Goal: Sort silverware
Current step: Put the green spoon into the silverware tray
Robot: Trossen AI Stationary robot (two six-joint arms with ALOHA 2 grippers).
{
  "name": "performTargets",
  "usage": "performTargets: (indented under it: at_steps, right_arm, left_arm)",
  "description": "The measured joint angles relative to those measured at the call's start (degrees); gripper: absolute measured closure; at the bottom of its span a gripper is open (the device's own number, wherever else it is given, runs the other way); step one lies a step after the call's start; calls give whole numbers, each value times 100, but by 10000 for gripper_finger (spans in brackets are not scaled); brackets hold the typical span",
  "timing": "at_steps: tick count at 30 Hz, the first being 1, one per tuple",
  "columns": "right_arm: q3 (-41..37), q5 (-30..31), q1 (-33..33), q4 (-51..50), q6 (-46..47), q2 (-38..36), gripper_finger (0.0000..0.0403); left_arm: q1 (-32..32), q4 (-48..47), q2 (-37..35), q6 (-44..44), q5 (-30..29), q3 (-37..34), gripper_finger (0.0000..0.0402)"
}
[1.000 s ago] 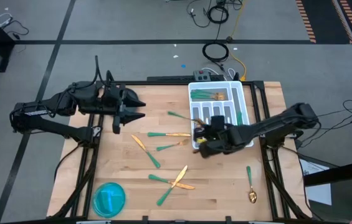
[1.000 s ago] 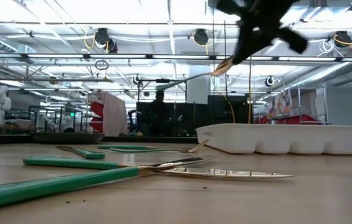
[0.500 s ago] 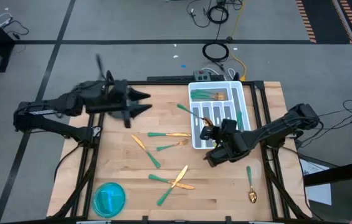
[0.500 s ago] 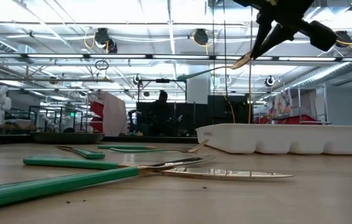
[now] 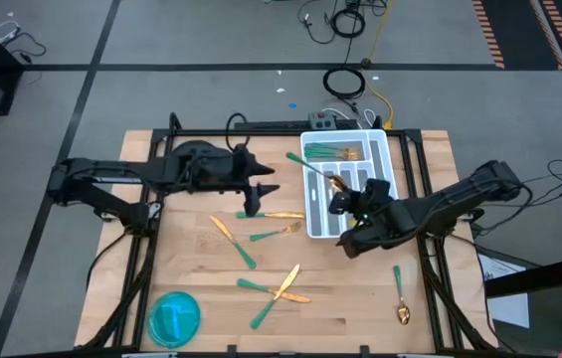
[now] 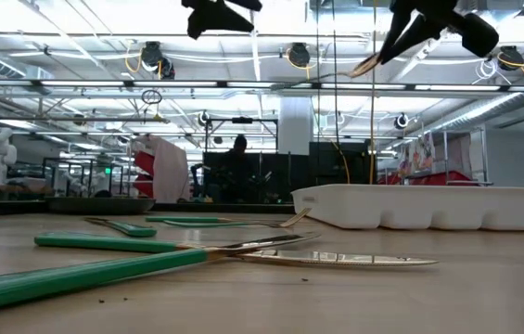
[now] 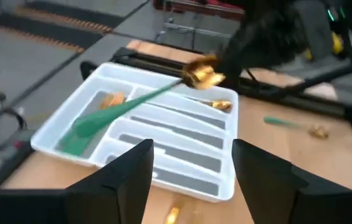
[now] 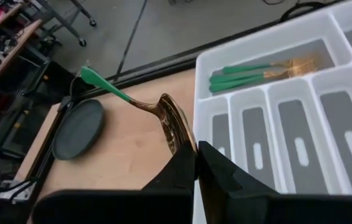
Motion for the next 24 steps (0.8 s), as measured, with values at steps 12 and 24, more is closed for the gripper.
performTargets:
  at_steps: [12,24]
  right_arm:
    - [0,364,0,138,-803,-327,403]
    - [0,3,0,961,-1939,-327,403]
  left_arm:
    - [-1,399,6,1250,127,37,176]
    - [302,-63,718,3880,704,604,176]
